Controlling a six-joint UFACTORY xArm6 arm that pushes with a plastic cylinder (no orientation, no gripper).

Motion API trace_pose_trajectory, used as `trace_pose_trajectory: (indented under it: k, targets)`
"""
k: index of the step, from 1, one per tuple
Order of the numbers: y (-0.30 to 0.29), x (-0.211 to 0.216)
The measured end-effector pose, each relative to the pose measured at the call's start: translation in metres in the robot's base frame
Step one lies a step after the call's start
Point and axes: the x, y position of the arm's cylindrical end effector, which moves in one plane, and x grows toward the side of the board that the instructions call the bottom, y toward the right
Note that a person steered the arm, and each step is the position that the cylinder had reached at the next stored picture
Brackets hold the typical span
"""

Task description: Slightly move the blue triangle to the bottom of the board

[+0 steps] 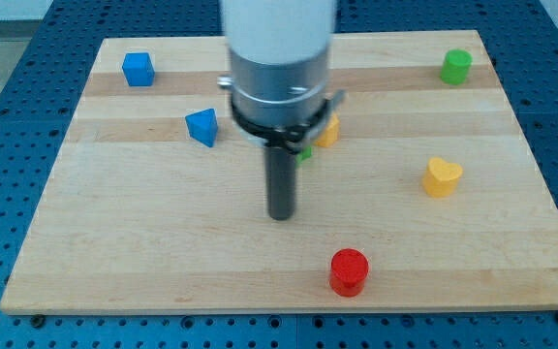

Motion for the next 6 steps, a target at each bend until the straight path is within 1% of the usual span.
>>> trace_pose_trajectory:
  k: [1,2,3,4,5,6]
  targets:
    - [-0.018,-0.048]
    - [0.002,-0.116]
    - [0.018,-0.168]
    - [-0.032,-0.163]
    - [-0.108,-0.145]
    - [-0.162,-0.130]
